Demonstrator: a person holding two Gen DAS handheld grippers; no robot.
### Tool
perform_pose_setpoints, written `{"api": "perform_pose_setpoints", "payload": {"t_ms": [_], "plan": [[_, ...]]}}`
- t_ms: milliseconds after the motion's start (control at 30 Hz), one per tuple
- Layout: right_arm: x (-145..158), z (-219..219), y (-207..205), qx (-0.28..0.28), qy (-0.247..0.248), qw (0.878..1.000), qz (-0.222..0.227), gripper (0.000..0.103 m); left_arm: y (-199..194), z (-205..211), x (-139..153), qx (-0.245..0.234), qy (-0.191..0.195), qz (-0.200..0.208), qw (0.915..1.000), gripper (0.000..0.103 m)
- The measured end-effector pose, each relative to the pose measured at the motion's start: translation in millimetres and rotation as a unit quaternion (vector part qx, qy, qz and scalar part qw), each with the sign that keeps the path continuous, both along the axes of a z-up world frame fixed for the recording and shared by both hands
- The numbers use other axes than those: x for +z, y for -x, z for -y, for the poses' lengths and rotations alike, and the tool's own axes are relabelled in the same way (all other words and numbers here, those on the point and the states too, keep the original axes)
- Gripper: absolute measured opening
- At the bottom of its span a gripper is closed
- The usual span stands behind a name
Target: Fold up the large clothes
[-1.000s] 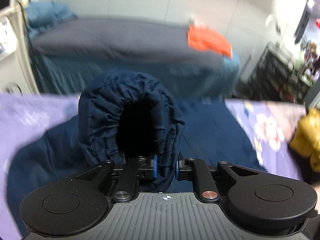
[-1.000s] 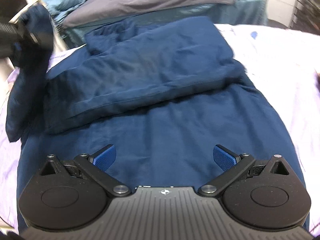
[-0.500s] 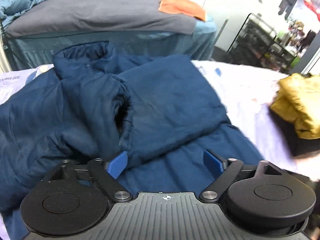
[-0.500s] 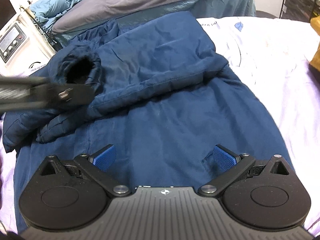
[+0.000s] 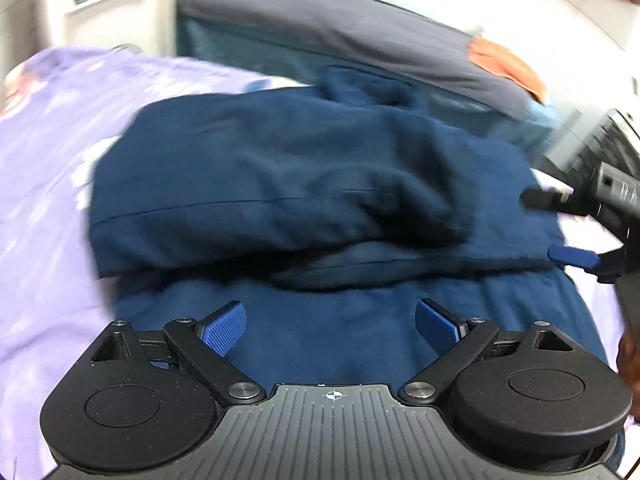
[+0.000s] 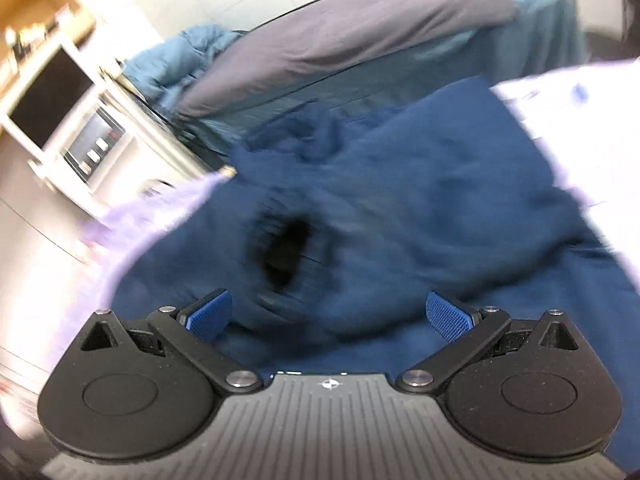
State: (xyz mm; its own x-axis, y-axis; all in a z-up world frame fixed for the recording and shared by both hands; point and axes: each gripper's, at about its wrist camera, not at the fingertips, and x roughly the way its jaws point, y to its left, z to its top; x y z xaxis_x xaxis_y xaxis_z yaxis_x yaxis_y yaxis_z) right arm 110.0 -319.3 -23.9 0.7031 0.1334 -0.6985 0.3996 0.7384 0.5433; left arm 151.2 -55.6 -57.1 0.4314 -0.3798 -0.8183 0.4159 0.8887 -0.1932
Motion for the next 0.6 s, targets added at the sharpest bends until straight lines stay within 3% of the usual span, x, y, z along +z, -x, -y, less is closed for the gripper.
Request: {"api": "perform_pose_setpoints", "payload": {"t_ms": [133,233,267,300,367,500,600], "plan": [[-23.7,-4.0,-44.1,0.007,-0.046,0.999,-0.025,0.103,-6.4,-20.0,4.1,0.026,0.001,0.012,0.9996,0.103],[-43.7,-8.8,-61.0,0.007,-0.094,0.995,-0.038,0.096,-8.8,-18.3,6.9,0.026,-0.007,0.016,0.9995,0.103],[-48.3,-10.8,-63.6,0.009,-0.103,0.994,-0.037,0.089,-9.1,-17.6,7.3,0.026,-0.005,0.015,0.9995,0.103],[-50.7,-13.5,-63.8,0.010,-0.106,0.994,-0.038,0.073,-9.3,-17.3,7.2,0.027,-0.001,0.013,0.9995,0.103],[-49.0,-14.0,-60.8,0.003,-0.106,0.994,-0.032,0.053,-10.3,-14.4,6.4,0.032,0.005,0.008,0.9994,0.103],[-21.6,-7.3,-49.6,0.003,-0.066,0.998,0.015,0.032,-11.8,-11.8,6.5,0.027,0.001,0.014,0.9995,0.103],[15.9,-8.4,-40.5,0.026,0.025,0.998,0.053,0.029,-15.4,-11.5,12.7,0.027,0.002,0.035,0.9990,0.103]]}}
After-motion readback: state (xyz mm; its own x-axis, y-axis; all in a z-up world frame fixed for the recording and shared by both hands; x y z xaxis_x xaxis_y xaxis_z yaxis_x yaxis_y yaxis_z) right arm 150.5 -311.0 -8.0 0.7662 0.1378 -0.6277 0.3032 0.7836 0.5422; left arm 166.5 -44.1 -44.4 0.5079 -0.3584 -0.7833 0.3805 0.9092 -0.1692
